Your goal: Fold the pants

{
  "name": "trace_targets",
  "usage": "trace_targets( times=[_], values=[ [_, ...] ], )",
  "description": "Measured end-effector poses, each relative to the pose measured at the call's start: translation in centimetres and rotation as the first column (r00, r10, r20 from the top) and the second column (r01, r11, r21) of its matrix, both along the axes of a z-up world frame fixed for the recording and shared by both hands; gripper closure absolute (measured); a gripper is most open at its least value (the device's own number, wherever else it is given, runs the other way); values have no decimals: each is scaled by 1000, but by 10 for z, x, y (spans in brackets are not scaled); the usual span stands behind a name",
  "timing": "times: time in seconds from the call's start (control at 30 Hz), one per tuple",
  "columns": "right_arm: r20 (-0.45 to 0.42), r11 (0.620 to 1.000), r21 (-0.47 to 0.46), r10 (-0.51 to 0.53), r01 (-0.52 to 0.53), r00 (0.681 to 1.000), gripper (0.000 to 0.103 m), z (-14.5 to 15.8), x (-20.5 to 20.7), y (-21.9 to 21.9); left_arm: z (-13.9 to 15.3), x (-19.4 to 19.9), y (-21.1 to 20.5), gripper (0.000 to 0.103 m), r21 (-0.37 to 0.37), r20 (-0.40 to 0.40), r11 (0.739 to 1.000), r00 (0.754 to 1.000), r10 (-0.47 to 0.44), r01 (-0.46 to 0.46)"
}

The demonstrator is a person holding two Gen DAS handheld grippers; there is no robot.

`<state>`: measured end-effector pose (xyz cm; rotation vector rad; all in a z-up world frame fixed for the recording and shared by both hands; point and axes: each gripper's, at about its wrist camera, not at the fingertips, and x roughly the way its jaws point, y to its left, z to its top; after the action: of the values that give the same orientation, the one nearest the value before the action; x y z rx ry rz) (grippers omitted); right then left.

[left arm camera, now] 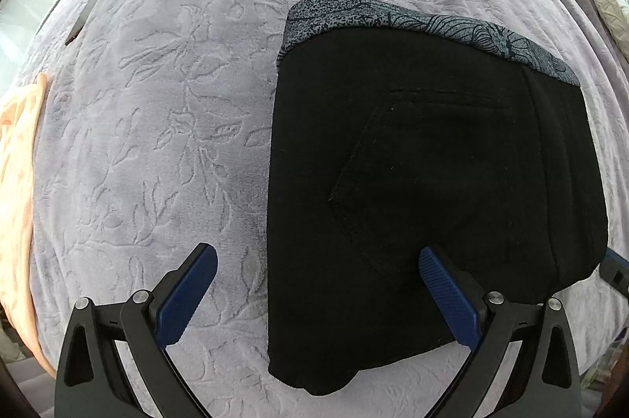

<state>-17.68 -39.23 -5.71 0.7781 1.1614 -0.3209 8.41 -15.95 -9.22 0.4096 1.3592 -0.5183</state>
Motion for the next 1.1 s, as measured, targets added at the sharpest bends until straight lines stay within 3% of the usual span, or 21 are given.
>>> trace_targets(
  times=[0.13,0.37,0.47,0.73,1.0,1.1],
  values=[
    [54,998,55,-19,16,998,11,1,-4,-13,-4,5,2,0,-3,-20,1000,1000,9,-9],
    [47,996,77,-40,36,998,10,-4,-5,-34,-12,14,7,0,-34,-74,999,997,14,-17],
    [40,994,101,-45,41,998,10,-8,0,-43,-13,20,12,0,-65,-122,998,992,20,-28],
    [63,981,192,2,-14,998,10,-17,13,-51,6,45,17,0,-210,-134,978,990,-41,12],
    [97,964,260,32,-57,995,10,-29,32,-62,-16,81,16,0,-265,-243,964,969,-46,-20],
    [109,953,293,51,-81,993,10,-38,41,-66,-22,84,11,0,-284,-252,959,966,-66,-8]
  ],
)
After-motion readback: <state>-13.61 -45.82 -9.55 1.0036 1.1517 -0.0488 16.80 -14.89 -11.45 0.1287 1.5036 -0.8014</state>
